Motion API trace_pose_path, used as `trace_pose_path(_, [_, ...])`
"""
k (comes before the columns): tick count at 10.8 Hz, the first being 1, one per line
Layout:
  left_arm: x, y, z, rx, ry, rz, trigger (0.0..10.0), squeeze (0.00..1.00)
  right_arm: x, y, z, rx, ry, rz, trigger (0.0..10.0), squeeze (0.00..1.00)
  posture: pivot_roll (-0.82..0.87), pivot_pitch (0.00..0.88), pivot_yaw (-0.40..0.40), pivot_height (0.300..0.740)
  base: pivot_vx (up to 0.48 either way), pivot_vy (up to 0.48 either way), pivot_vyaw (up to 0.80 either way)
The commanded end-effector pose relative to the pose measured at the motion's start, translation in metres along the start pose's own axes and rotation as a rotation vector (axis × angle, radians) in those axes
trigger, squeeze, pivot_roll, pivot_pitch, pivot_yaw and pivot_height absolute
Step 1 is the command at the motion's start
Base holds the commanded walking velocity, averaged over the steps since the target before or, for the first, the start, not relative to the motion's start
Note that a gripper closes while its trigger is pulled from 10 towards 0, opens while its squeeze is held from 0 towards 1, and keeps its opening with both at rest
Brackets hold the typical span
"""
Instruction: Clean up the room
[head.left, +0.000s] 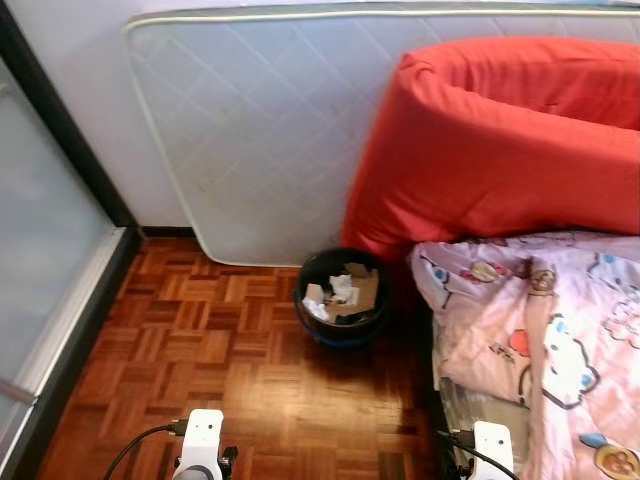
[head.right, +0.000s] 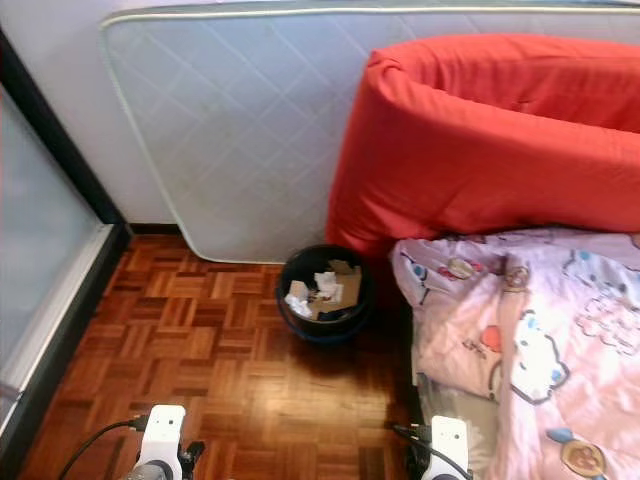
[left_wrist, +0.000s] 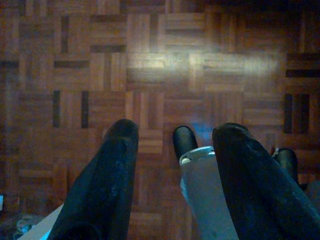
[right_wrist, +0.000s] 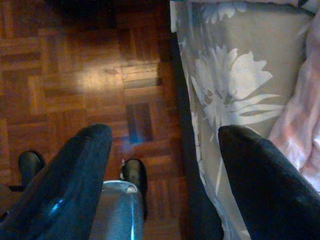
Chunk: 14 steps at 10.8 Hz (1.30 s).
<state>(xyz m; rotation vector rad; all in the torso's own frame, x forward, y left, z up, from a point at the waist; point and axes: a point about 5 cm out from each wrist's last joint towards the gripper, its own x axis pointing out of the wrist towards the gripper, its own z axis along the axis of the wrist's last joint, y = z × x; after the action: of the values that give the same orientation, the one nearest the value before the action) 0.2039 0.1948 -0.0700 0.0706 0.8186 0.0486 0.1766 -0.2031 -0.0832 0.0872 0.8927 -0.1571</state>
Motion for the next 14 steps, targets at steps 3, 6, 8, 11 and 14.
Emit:
trace_pose_path(3, [-0.0017, 0.0026, -0.0080, -0.024, 0.034, 0.010, 10.0, 0.00, -0.0014, 0.0014, -0.0075, -0.003, 0.029, 0.004, 10.0, 0.00, -0.01, 0.103, 0.001, 0.740, 0.000, 0.160, -0.77])
trace_pose_path(6, [-0.0017, 0.0028, -0.0078, -0.008, 0.033, 0.006, 10.0, 0.00, -0.0015, 0.0013, -0.0084, -0.003, 0.032, 0.004, 10.0, 0.00, -0.01, 0.103, 0.003, 0.740, 0.000, 0.091, -0.77])
trace_pose_path(8, [-0.0017, 0.0026, -0.0077, -0.003, 0.032, 0.004, 10.0, 0.00, -0.0018, 0.0009, -0.0093, -0.002, 0.035, 0.003, 10.0, 0.00, -0.01, 0.103, 0.004, 0.740, 0.000, 0.000, -0.77])
trace_pose_path(11, [-0.0018, 0.0029, -0.0080, 0.000, 0.033, 0.003, 10.0, 0.00, -0.0020, 0.0011, -0.0103, -0.001, 0.038, 0.003, 10.0, 0.00, -0.01, 0.105, 0.005, 0.740, 0.000, 0.000, -0.77])
trace_pose_path(14, [-0.0020, 0.0026, -0.0086, 0.013, 0.035, -0.002, 10.0, 0.00, -0.0021, 0.0015, -0.0104, -0.006, 0.034, 0.005, 10.0, 0.00, -0.01, 0.106, 0.006, 0.740, 0.000, 0.000, -0.69])
